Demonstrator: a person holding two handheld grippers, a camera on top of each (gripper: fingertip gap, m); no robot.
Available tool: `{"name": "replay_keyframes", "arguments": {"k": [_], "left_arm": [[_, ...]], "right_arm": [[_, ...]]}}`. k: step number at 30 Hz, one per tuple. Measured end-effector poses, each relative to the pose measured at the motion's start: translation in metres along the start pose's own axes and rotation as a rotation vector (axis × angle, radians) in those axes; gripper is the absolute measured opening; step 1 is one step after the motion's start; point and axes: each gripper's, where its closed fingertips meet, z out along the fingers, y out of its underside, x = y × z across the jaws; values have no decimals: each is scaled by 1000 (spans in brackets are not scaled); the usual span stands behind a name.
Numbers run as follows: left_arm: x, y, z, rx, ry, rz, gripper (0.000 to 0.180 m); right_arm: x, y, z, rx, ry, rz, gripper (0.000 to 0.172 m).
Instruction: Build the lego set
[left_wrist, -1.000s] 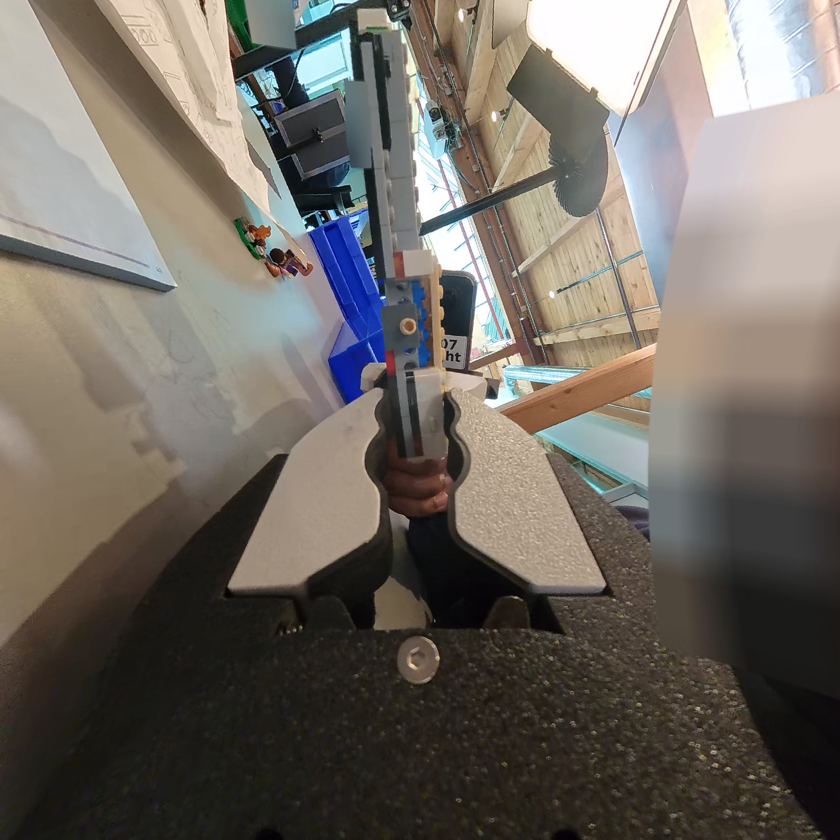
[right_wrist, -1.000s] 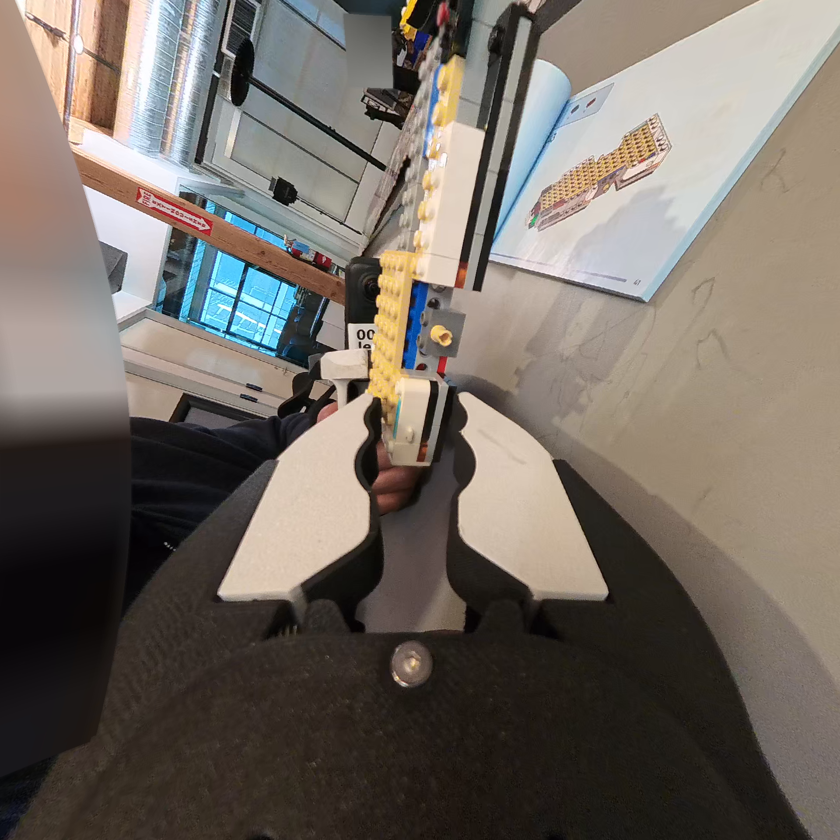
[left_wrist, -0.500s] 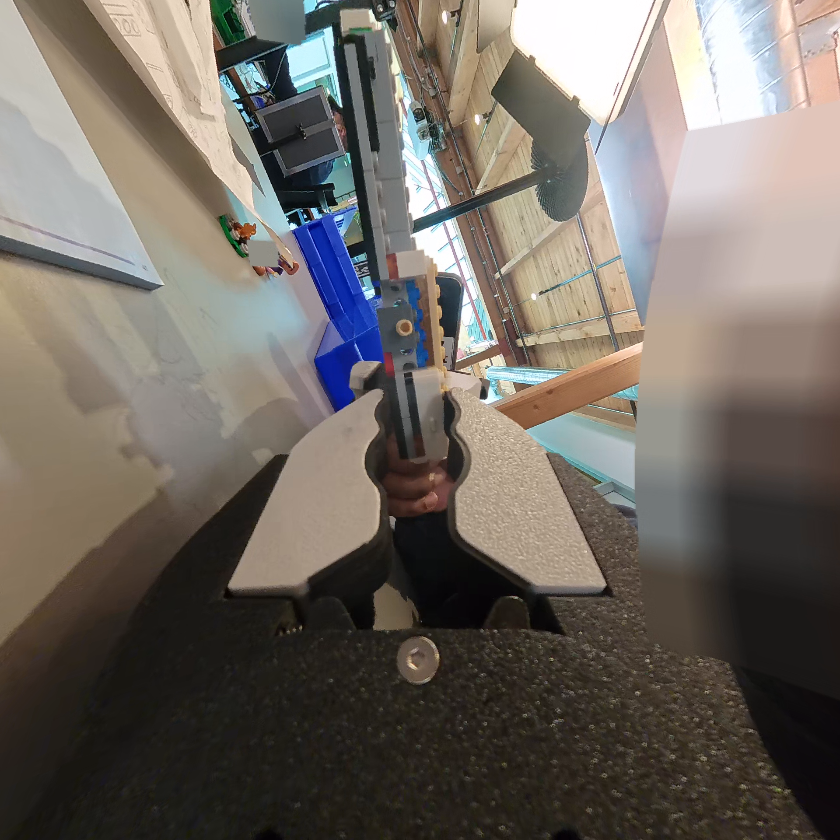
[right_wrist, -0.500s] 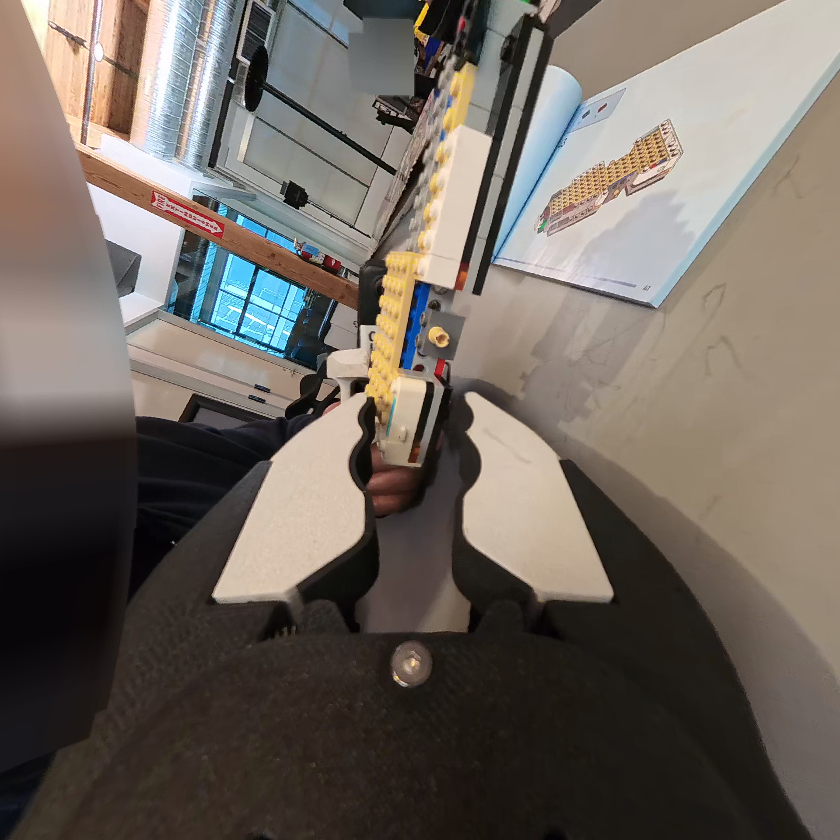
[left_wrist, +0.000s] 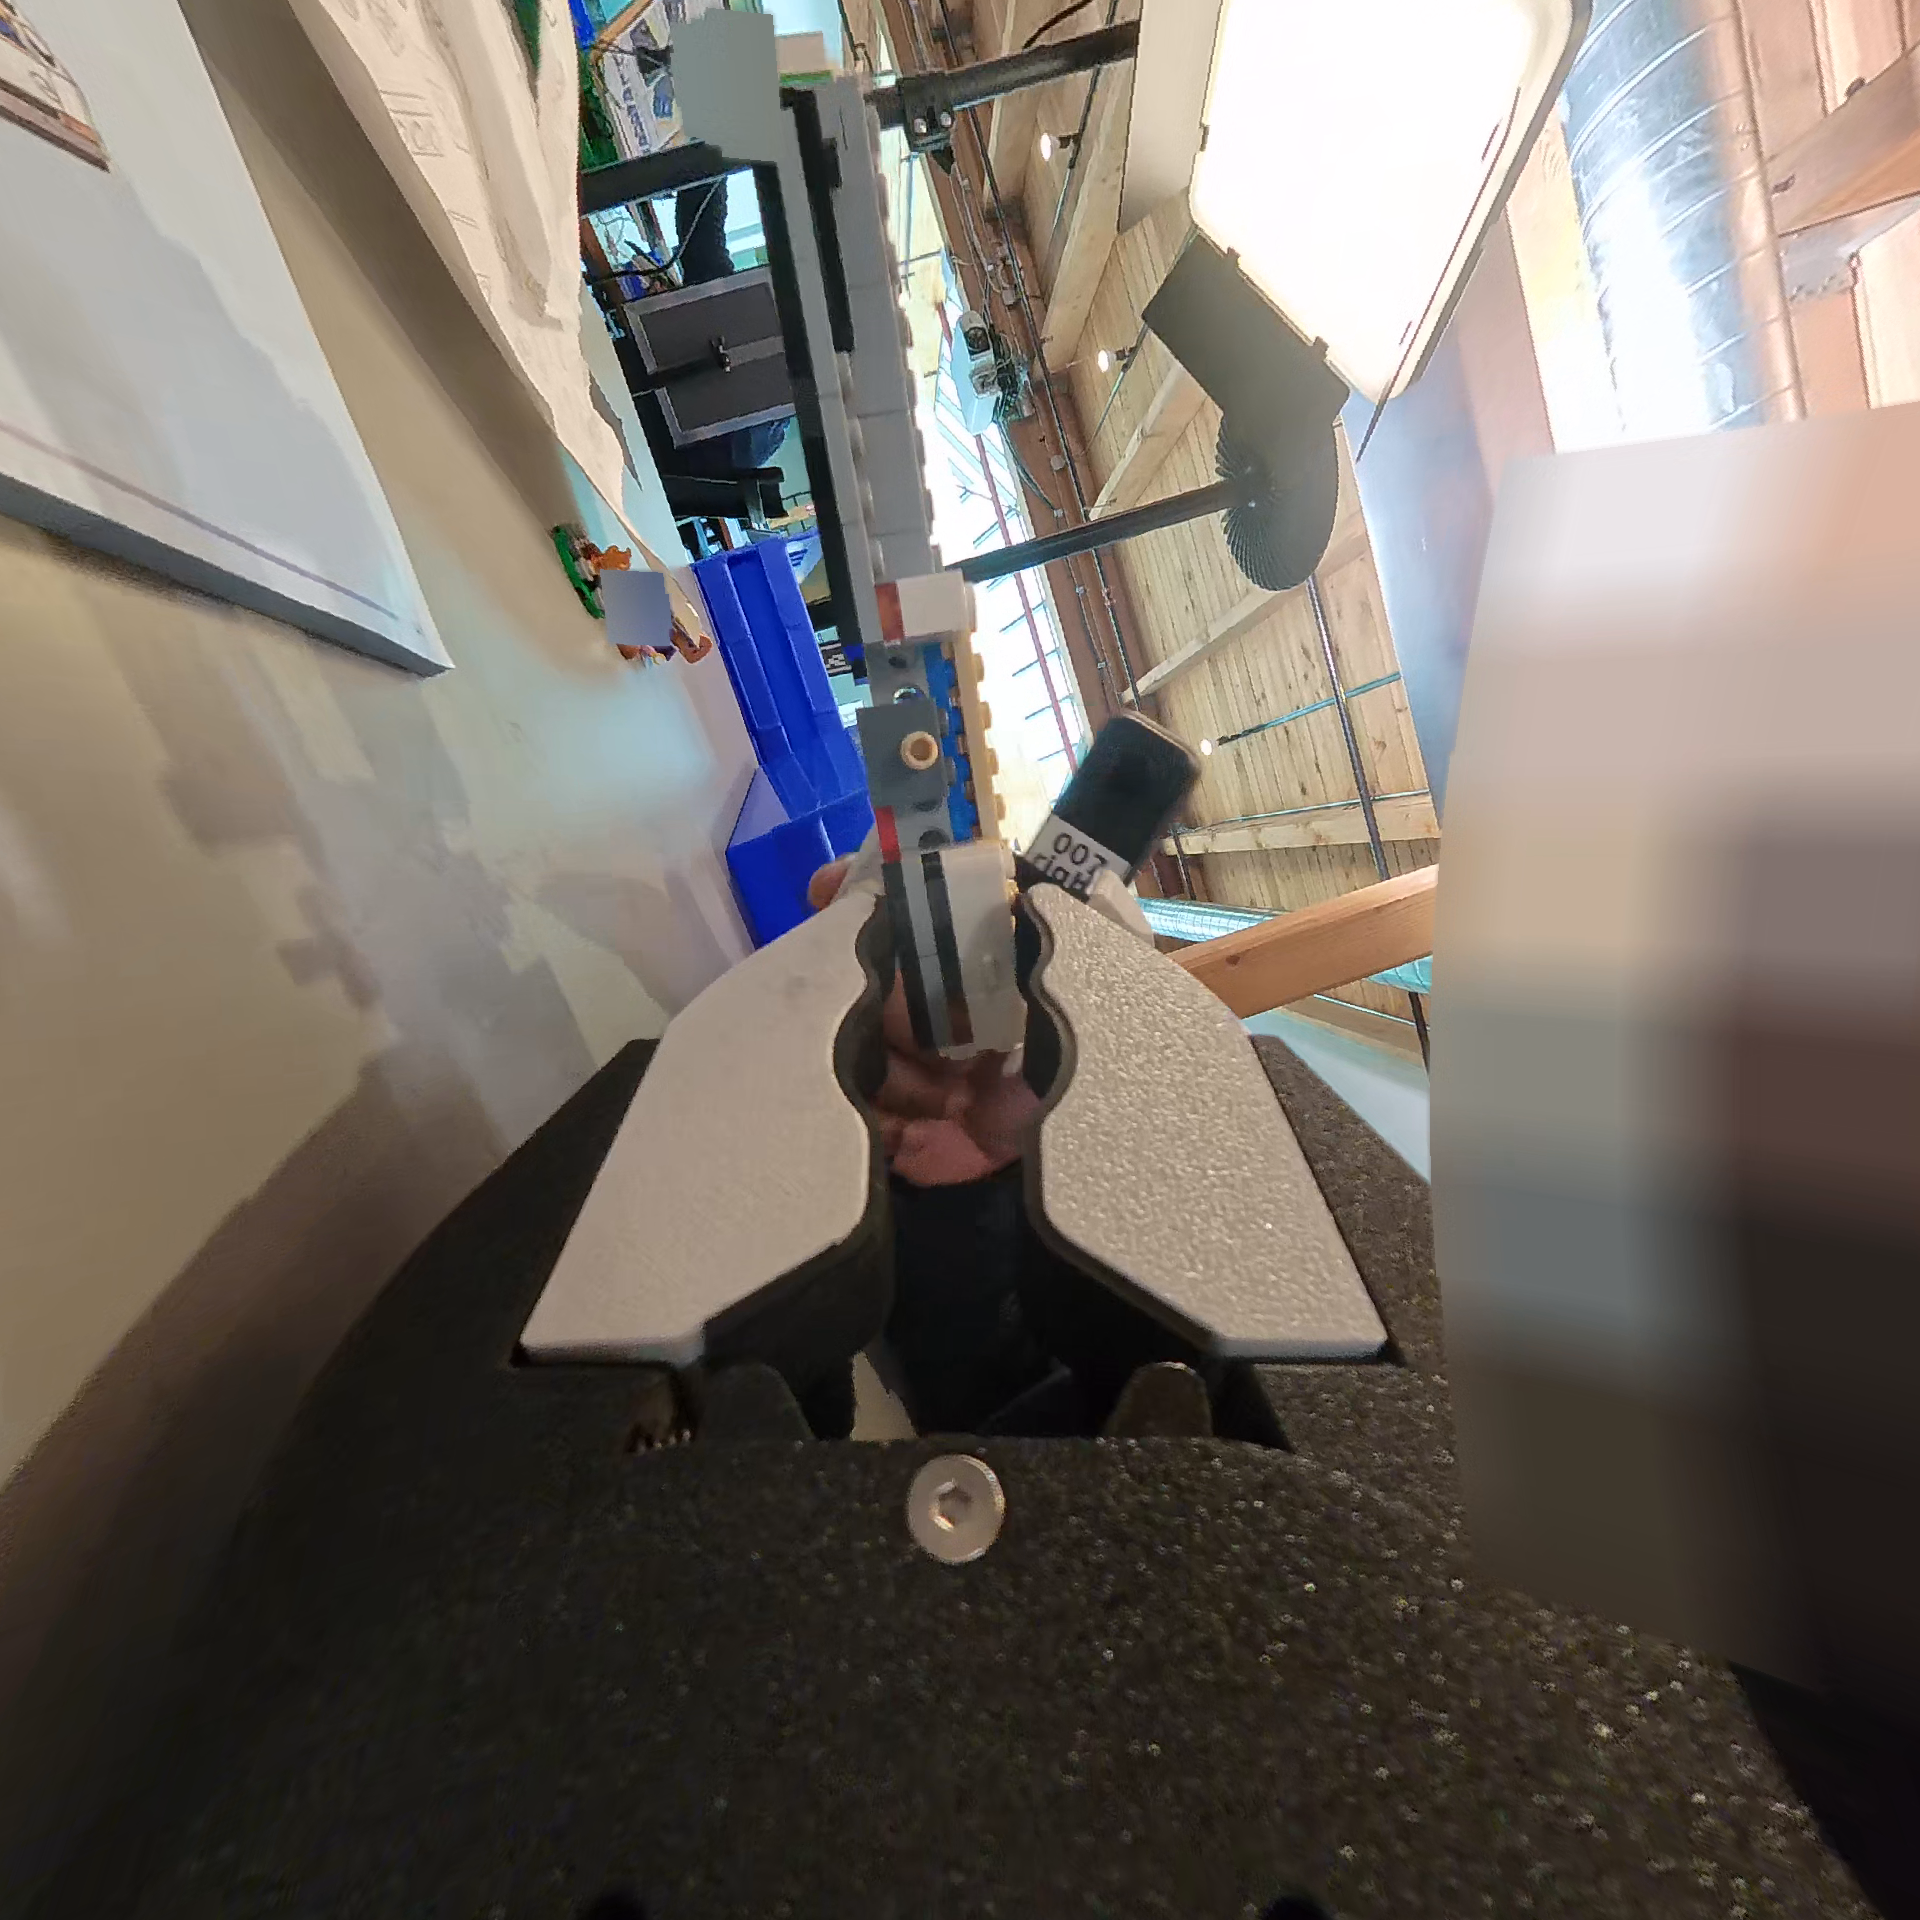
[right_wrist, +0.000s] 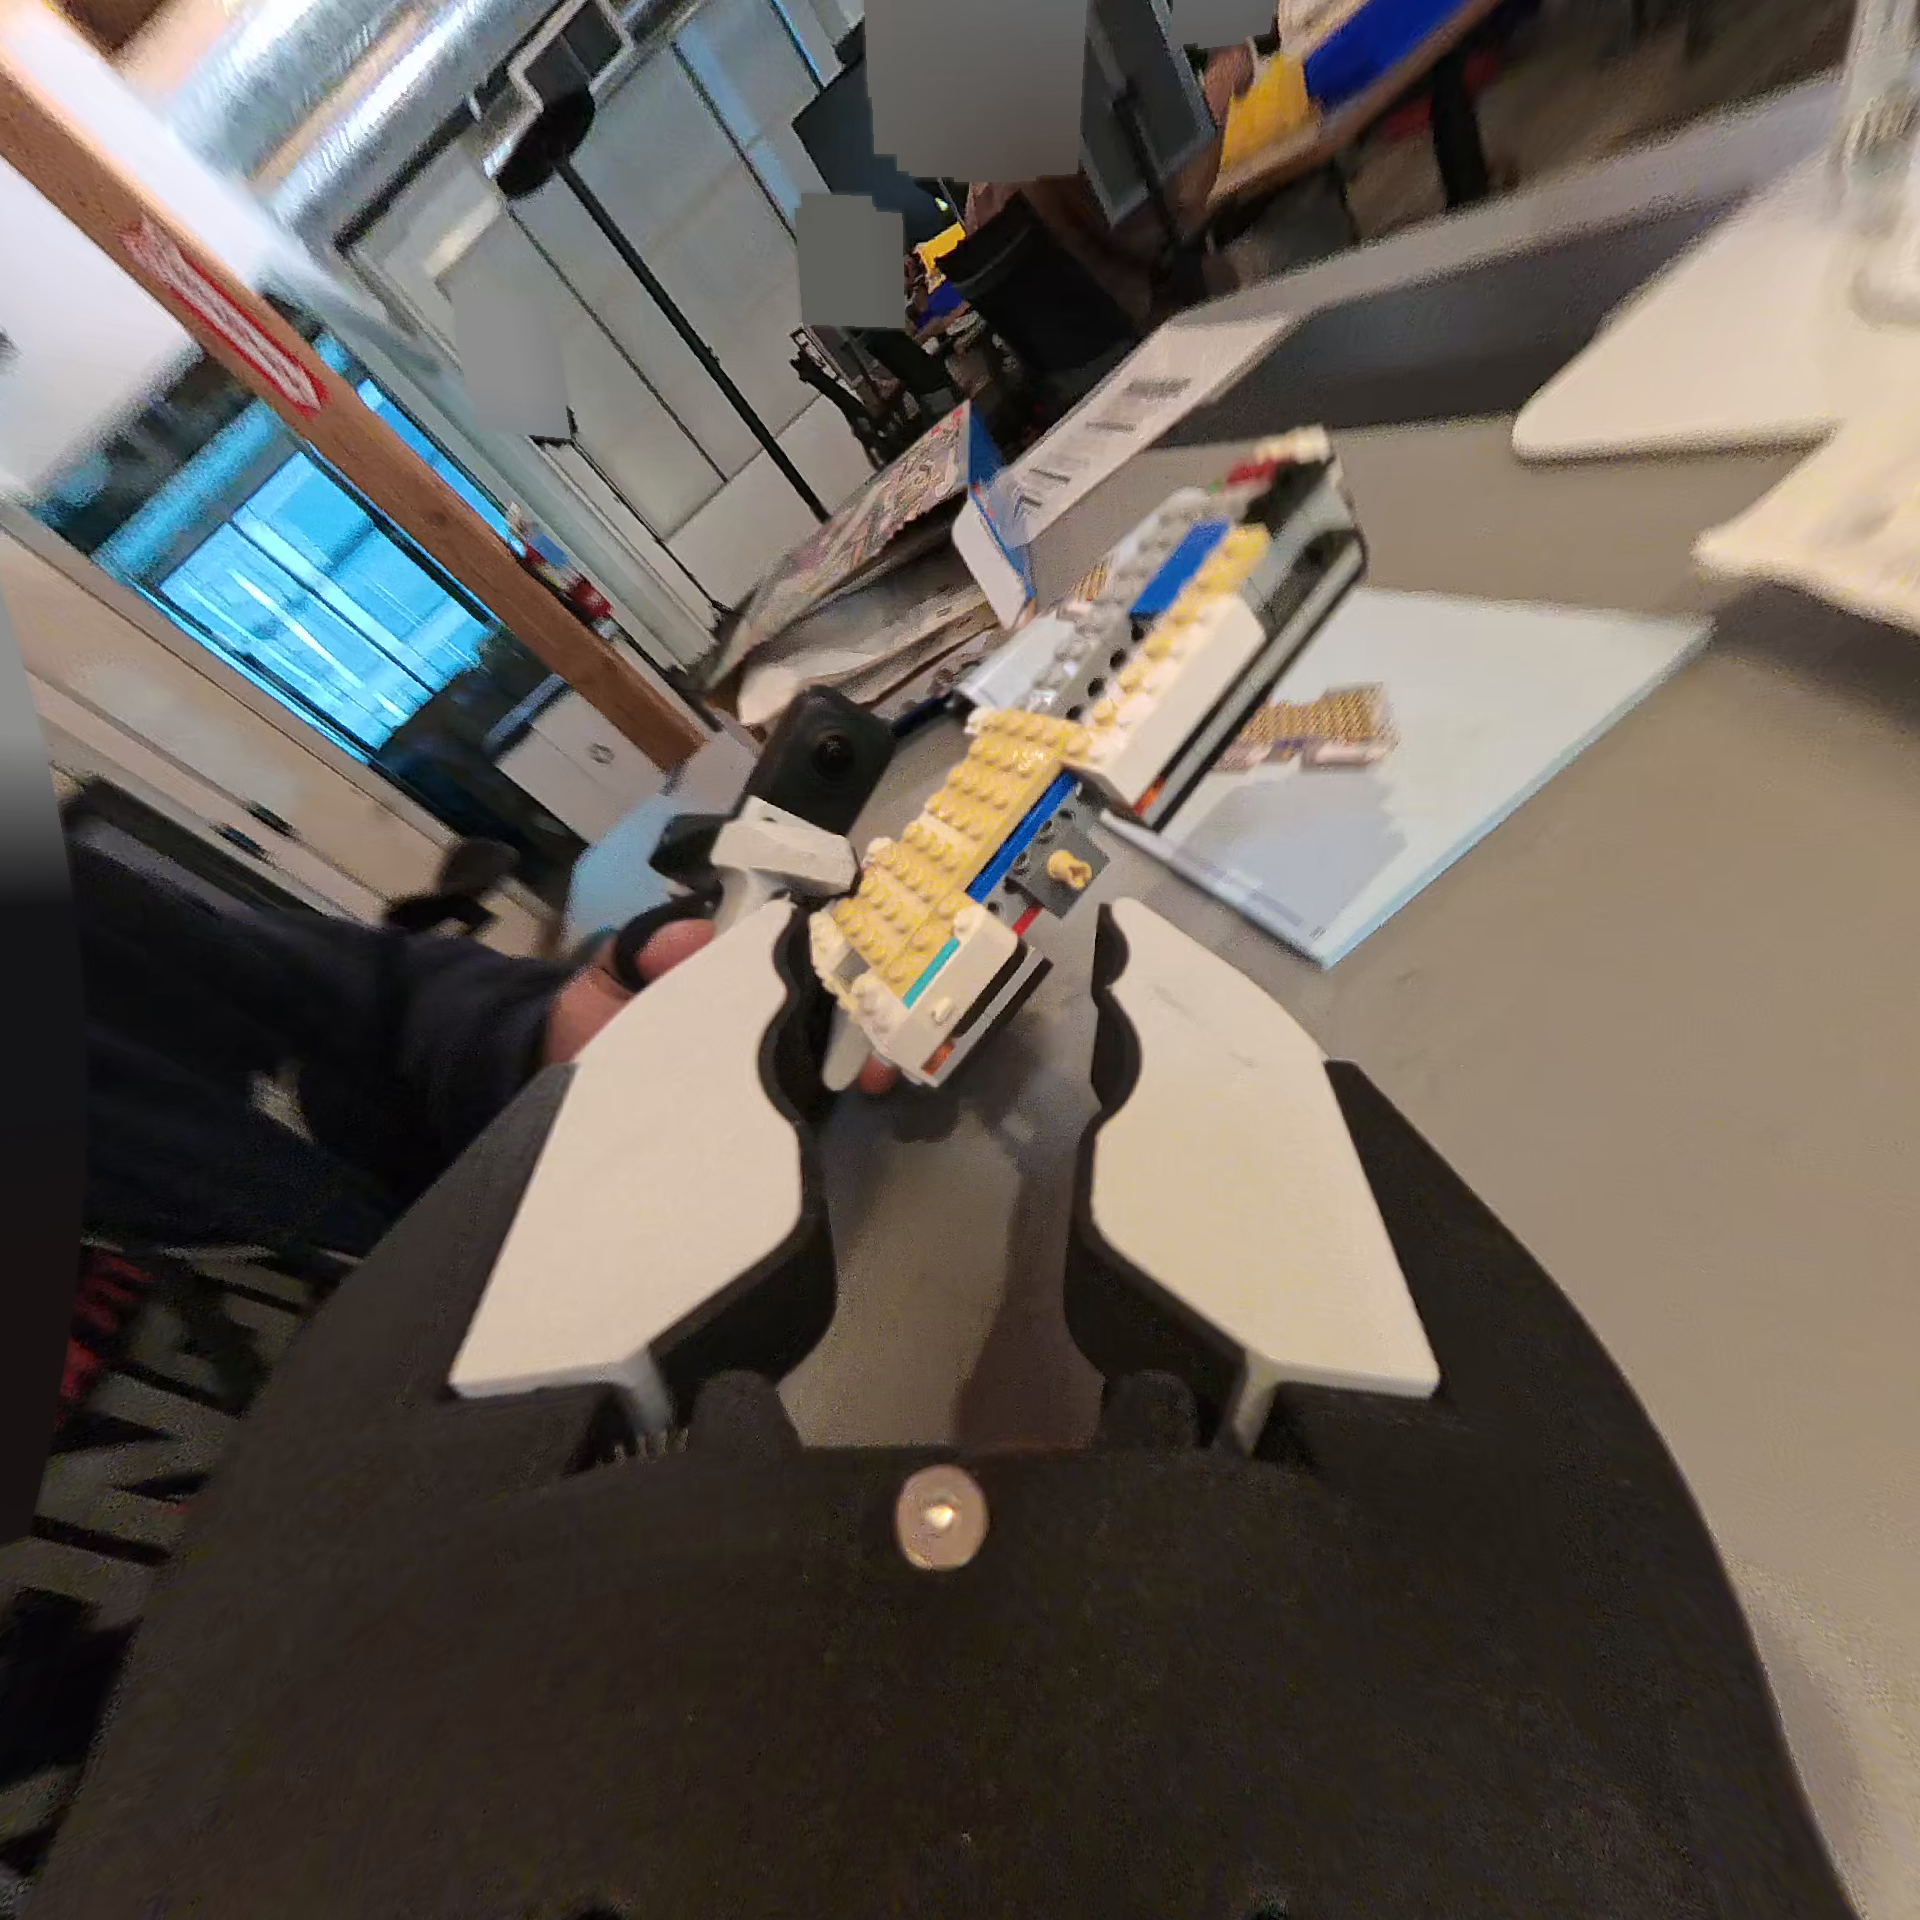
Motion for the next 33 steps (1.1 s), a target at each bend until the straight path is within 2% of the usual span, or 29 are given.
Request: {"name": "replay_keyframes", "arguments": {"k": [4, 11, 14, 17, 21, 25, 33], "left_arm": [[-3, -4, -3, 9, -10, -52, 21], [-2, -10, -7, 19, -12, -104, 22], [0, -11, -7, 20, 1, -131, 22], [0, -10, -8, 12, 3, -150, 22], [-2, -9, -8, -1, -18, -131, 22], [-3, -9, -9, 0, -26, -128, 22], [-4, -15, -14, 36, -46, -95, 22]], "right_arm": [[-1, -5, -7, 6, 115, -474, 54], [3, 12, -1, -82, 411, -1410, 63], [1, 18, 10, -103, 496, -1674, 69], [-3, 17, 19, -61, 533, -1774, 70], [0, 12, 25, -59, 598, -1854, 61], [9, 11, 30, -93, 657, -1904, 57], [1, 0, 37, -51, 760, -1938, 51]]}}
